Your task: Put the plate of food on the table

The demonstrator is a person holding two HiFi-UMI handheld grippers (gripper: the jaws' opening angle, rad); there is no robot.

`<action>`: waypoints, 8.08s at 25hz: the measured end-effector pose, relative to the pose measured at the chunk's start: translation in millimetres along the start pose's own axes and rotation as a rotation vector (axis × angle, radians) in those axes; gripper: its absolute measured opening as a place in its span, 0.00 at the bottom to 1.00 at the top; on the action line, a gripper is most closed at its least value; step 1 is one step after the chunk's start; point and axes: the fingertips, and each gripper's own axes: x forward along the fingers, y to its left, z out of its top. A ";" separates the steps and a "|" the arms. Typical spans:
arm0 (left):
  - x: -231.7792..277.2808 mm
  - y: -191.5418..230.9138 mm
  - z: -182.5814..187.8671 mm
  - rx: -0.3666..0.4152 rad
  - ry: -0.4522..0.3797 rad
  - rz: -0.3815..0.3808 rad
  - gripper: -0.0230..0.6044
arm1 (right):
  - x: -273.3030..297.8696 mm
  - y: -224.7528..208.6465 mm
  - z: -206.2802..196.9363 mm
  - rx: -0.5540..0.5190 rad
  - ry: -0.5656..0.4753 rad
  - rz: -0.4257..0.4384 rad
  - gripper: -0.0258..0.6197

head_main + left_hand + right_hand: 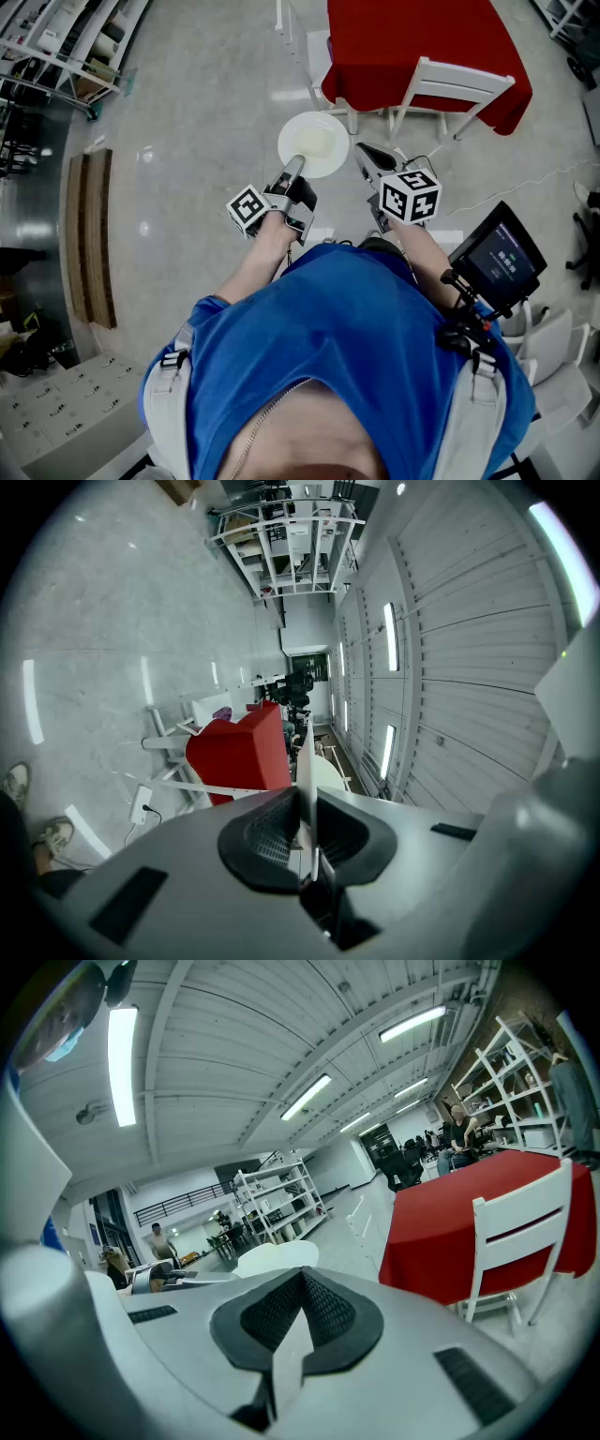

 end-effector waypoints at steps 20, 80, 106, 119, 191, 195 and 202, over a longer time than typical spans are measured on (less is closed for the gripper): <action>12.4 -11.5 -1.1 0.002 0.046 -0.034 0.08 | 0.0 -2.9 10.4 -0.002 -0.030 -0.025 0.04; 20.4 -20.4 -21.8 0.008 0.195 -0.006 0.08 | -31.1 1.2 -10.6 0.088 -0.091 -0.134 0.04; 75.7 -28.3 -42.8 0.016 0.337 -0.074 0.08 | -50.4 -36.9 11.8 0.060 -0.160 -0.275 0.04; 76.6 -30.8 -46.7 -0.005 0.397 -0.061 0.08 | -52.0 -29.5 11.0 0.095 -0.159 -0.329 0.04; 132.5 -26.6 -69.4 0.080 0.435 -0.056 0.08 | -67.4 -80.2 36.7 0.048 -0.165 -0.397 0.04; 141.1 -15.6 -80.9 0.076 0.466 -0.019 0.08 | -74.4 -93.7 30.5 0.073 -0.145 -0.436 0.04; 152.9 -5.8 -94.7 0.082 0.491 0.003 0.08 | -80.2 -103.1 27.2 0.064 -0.133 -0.472 0.04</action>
